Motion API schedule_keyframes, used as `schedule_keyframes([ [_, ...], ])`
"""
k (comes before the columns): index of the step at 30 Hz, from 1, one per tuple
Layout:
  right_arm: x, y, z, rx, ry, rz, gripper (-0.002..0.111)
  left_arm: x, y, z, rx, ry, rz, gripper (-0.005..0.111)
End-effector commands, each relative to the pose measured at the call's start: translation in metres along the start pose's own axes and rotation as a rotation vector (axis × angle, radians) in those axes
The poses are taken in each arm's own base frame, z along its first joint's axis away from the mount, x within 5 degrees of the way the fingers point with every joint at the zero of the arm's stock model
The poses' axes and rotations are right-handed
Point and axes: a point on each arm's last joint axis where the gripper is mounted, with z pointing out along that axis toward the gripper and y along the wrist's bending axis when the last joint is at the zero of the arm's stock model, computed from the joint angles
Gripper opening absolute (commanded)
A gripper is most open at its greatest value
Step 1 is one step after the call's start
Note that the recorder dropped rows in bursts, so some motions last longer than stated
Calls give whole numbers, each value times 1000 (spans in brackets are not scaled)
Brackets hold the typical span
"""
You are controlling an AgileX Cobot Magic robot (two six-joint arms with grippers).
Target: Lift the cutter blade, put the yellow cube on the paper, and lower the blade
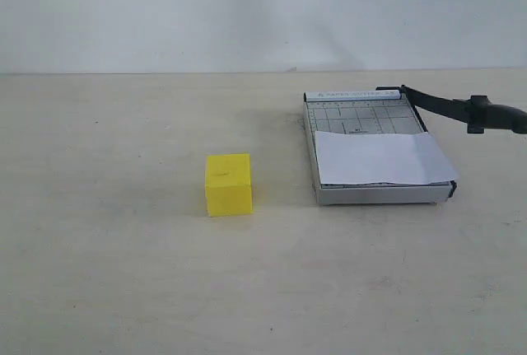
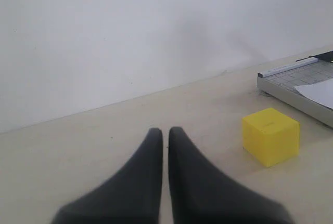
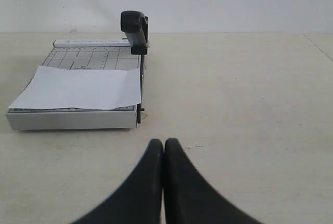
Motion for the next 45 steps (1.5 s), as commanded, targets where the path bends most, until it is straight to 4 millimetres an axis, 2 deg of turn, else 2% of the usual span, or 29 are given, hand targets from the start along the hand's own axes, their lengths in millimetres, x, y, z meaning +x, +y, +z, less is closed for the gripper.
schedule_keyframes([
  [1, -1, 0, 0, 3, -10, -9, 0, 0, 0, 0, -7, -4, 1, 4],
  [16, -1, 0, 0, 3, -11, -9, 0, -3, 2, 0, -25, -33, -12, 4],
  [19, -1, 0, 0, 3, -11, -9, 0, -12, 9, -1, -98, -149, -109, 4],
  [23, -1, 0, 0, 3, -11, -9, 0, -24, 23, -7, -185, -344, -538, 4],
  [26, -1, 0, 0, 3, -11, -9, 0, -27, 26, -8, -179, -403, -715, 4],
  [34, -1, 0, 0, 3, -11, -9, 0, -28, 28, -9, -184, -430, -749, 4],
  [41, -1, 0, 0, 3, -11, -9, 0, -25, 25, -7, -160, -388, -756, 4],
  [43, -1, 0, 0, 3, -11, -9, 0, -25, 24, -7, -137, -391, -861, 4],
  [45, -1, 0, 0, 3, -11, -9, 0, -24, 20, -6, -110, -356, -812, 4],
])
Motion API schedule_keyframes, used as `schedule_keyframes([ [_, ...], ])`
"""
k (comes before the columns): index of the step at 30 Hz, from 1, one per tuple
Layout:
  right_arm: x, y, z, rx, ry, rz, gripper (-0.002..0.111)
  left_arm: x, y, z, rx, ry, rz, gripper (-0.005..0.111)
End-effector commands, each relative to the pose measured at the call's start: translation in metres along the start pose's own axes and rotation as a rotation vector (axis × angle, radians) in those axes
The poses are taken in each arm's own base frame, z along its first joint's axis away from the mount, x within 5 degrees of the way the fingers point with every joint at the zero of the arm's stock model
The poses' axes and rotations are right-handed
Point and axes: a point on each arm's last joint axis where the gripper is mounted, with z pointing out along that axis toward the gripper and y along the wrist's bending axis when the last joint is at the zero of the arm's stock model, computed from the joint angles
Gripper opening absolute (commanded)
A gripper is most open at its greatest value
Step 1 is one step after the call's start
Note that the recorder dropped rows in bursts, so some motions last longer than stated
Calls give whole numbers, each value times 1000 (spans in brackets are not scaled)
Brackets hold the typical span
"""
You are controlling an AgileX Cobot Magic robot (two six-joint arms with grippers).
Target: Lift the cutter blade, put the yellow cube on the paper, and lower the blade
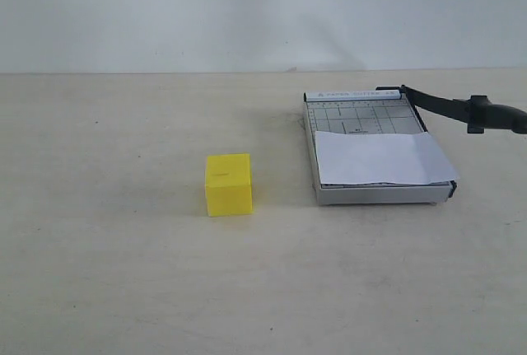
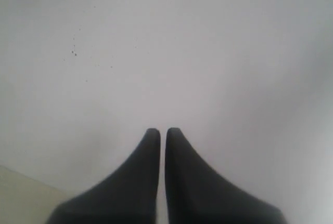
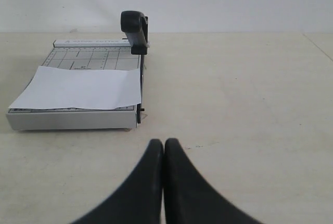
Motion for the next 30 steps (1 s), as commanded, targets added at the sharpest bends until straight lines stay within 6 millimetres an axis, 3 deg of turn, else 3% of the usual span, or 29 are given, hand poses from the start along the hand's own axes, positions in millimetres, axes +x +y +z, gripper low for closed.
schedule_keyframes([
  [1, -1, 0, 0, 3, -11, -9, 0, 6, -3, 0, 33, 110, 88, 4],
  [5, -1, 0, 0, 3, -11, -9, 0, -25, -4, 4, 46, 155, 229, 9],
  [9, -1, 0, 0, 3, -11, -9, 0, -53, -9, 30, 113, 240, 335, 38],
  [12, -1, 0, 0, 3, -11, -9, 0, -59, -25, 76, 255, 391, 418, 59],
  [13, -1, 0, 0, 3, -11, -9, 0, -57, -33, 90, 310, 440, 456, 60],
  [17, -1, 0, 0, 3, -11, -9, 0, -40, -76, 139, 550, 598, 558, 59],
  [22, -1, 0, 0, 3, -11, -9, 0, -16, -136, 186, 733, 651, 603, 53],
  [25, -1, 0, 0, 3, -8, -9, 0, 3, -167, 208, 792, 642, 647, 40],
  [30, -1, 0, 0, 3, -8, -9, 0, 29, -203, 238, 836, 615, 677, 6],
])
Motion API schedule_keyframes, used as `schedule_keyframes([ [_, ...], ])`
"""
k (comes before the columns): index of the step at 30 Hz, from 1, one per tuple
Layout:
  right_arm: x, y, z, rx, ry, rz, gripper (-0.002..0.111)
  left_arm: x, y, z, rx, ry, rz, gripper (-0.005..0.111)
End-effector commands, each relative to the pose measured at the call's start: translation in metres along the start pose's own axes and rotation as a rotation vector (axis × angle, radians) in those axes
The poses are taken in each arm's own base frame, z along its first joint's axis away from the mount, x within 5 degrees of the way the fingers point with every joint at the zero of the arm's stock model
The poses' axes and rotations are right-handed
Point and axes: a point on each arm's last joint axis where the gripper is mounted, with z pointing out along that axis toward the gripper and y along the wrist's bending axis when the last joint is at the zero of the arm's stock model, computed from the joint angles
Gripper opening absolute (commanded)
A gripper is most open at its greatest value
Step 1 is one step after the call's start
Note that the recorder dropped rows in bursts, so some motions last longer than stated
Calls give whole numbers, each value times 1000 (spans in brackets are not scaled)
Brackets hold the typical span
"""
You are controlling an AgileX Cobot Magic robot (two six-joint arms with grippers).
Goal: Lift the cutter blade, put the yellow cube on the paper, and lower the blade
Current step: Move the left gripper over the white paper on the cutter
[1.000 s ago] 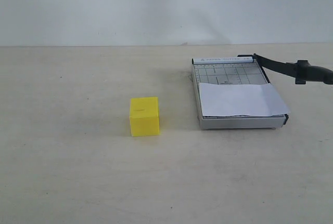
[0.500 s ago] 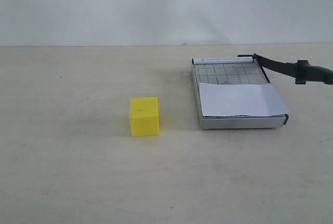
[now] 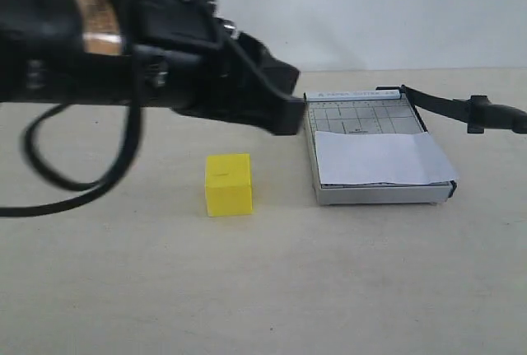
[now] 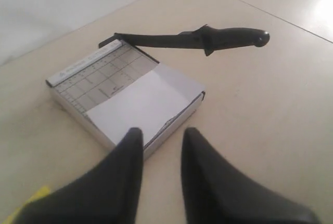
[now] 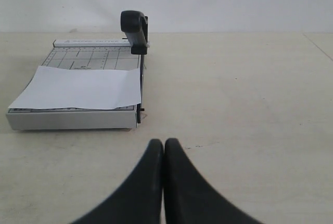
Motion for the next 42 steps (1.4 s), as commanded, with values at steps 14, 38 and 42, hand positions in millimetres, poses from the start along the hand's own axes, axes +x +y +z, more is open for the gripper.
schedule_keyframes([
  [14, -1, 0, 0, 3, -8, -9, 0, -8, -15, 114, 20, -76, 110, 4],
  [38, -1, 0, 0, 3, -8, -9, 0, 75, -12, 196, 13, -9, 115, 4],
  [42, -1, 0, 0, 3, -8, -9, 0, 70, -13, 197, 27, -41, 230, 4],
])
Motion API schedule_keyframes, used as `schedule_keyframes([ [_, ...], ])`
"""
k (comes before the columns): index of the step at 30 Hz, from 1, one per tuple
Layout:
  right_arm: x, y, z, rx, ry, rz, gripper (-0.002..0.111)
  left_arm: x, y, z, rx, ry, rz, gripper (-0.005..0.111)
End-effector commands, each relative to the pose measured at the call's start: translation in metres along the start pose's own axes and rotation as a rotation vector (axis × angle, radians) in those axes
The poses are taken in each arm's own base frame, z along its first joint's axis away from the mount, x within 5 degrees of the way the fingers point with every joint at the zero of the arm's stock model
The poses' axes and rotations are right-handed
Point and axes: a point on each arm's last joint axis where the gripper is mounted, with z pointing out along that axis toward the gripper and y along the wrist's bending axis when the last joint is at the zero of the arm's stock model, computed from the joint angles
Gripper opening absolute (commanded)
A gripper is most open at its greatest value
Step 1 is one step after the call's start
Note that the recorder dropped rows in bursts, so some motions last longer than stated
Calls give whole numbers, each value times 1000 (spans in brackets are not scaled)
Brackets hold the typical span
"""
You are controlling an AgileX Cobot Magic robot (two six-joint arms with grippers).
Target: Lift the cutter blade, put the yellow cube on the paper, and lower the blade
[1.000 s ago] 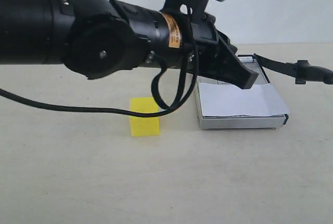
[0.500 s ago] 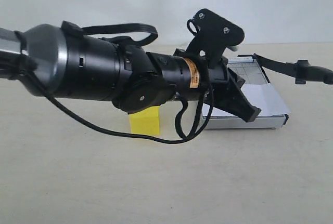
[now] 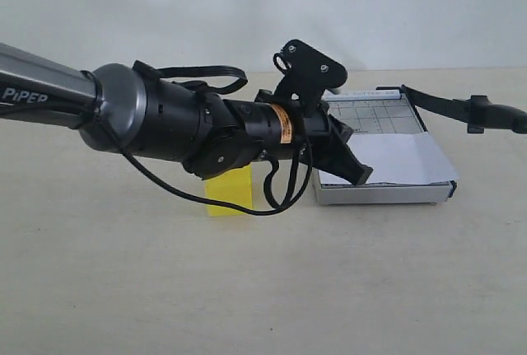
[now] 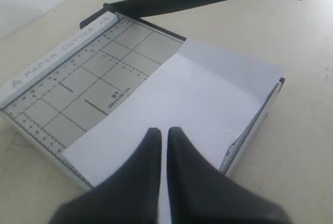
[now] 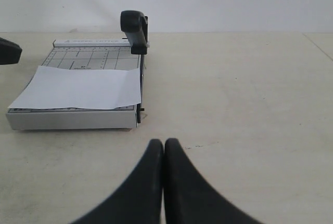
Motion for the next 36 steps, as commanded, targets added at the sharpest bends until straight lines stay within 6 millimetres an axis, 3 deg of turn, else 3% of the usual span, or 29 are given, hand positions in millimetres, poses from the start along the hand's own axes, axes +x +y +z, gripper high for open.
schedule_keyframes([
  [1, -1, 0, 0, 3, -8, -9, 0, -7, 3, 2, -3, -44, 100, 4],
  [16, -1, 0, 0, 3, -8, -9, 0, 16, -8, 44, 40, 43, 94, 4],
  [29, -1, 0, 0, 3, -9, -9, 0, 24, -3, 54, 35, 76, 88, 4],
  [36, -1, 0, 0, 3, -9, -9, 0, 32, -10, 60, 55, 98, 86, 4],
])
